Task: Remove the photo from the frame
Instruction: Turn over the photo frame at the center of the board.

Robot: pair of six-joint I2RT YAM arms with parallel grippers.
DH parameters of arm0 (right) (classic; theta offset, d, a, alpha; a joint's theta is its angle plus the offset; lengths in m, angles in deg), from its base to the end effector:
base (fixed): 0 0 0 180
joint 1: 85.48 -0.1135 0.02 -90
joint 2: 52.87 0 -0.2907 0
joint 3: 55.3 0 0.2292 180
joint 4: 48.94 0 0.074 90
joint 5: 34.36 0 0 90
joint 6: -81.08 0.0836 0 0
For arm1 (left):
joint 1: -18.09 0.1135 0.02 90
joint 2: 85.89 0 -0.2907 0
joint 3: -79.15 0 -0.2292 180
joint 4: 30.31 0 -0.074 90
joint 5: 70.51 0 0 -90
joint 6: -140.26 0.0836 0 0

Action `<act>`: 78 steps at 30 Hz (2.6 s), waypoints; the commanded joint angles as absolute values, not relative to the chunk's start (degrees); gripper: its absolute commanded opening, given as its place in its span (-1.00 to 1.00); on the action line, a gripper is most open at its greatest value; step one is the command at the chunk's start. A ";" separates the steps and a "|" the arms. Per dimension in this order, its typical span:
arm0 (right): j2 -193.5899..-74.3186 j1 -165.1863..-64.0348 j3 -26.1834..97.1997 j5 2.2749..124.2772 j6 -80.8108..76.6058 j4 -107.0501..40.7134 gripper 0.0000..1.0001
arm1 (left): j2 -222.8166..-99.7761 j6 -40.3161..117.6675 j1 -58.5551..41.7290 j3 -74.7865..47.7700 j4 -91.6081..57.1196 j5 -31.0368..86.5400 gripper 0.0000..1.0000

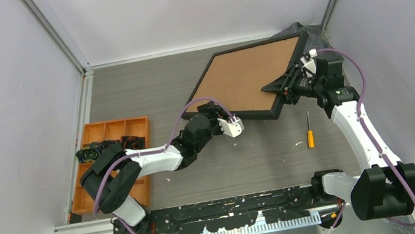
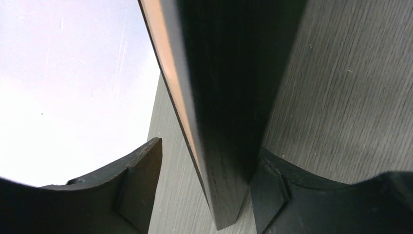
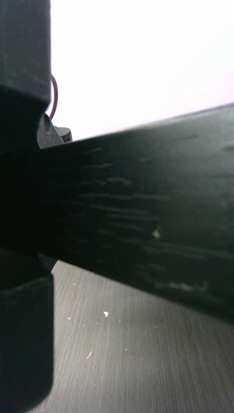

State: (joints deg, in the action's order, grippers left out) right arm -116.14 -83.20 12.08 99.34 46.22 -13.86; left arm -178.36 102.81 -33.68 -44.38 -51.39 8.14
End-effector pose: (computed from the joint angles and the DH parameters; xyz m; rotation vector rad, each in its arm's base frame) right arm 0.2352 0.0484 0.3204 0.6137 2.1516 1.3333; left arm 0.2411 -0.2794 0.2291 1.3557 1.2295 0.1909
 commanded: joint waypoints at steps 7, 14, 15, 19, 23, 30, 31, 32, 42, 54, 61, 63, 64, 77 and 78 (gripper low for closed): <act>-112.84 -83.33 10.70 105.47 37.49 -19.15 -0.53 | -179.00 102.68 -33.95 -47.76 -64.07 5.40 -0.02; -113.05 -83.29 9.62 104.77 36.71 -19.04 -0.09 | -178.70 103.06 -33.94 -49.42 -68.54 4.29 -0.18; -113.00 -83.29 9.62 104.62 35.93 -18.49 0.04 | -178.64 103.27 -33.94 -49.79 -69.24 4.29 -0.19; -113.10 -83.20 10.11 104.79 31.90 -15.44 0.57 | -178.28 103.86 -33.94 -51.33 -72.11 4.19 -0.26; -114.03 -83.11 13.44 104.42 22.92 -6.55 0.98 | -178.35 105.00 -33.94 -53.23 -75.67 4.49 -0.29; -123.95 -83.11 25.26 99.46 -3.17 23.16 1.00 | -178.11 105.16 -33.86 -56.37 -78.52 5.81 -0.30; -126.19 -83.11 27.77 97.03 -8.93 29.55 1.00 | -178.13 105.12 -33.86 -56.65 -78.70 5.95 -0.30; -128.33 -83.11 28.93 95.60 -12.81 33.28 1.00 | -178.25 105.02 -33.87 -56.86 -78.87 5.88 -0.30; -126.58 -82.93 27.14 80.80 -21.02 34.68 1.00 | -177.20 103.63 -33.10 -57.93 -81.67 4.90 -0.31; -118.07 -82.85 29.04 68.27 -23.72 26.32 1.00 | -170.41 104.48 -33.07 -63.12 -76.13 13.32 -0.34; -123.90 -82.85 33.04 76.56 -21.10 20.66 1.00 | -162.13 104.87 -33.07 -64.50 -61.42 23.61 -0.29; -124.97 -82.85 33.69 81.14 -20.60 18.25 1.00 | -160.40 105.38 -33.07 -64.50 -58.61 24.74 -0.28; -125.06 -82.85 33.73 82.67 -19.80 16.28 1.00 | -159.70 105.58 -33.07 -64.56 -57.77 24.83 -0.28; -141.42 -81.56 32.77 91.46 -11.88 2.98 1.00 | -154.12 118.52 -33.07 -67.42 -48.15 30.08 -0.27; -143.03 -81.13 32.43 92.34 -11.33 2.55 1.00 | -153.93 118.54 -33.07 -67.26 -47.95 29.92 -0.26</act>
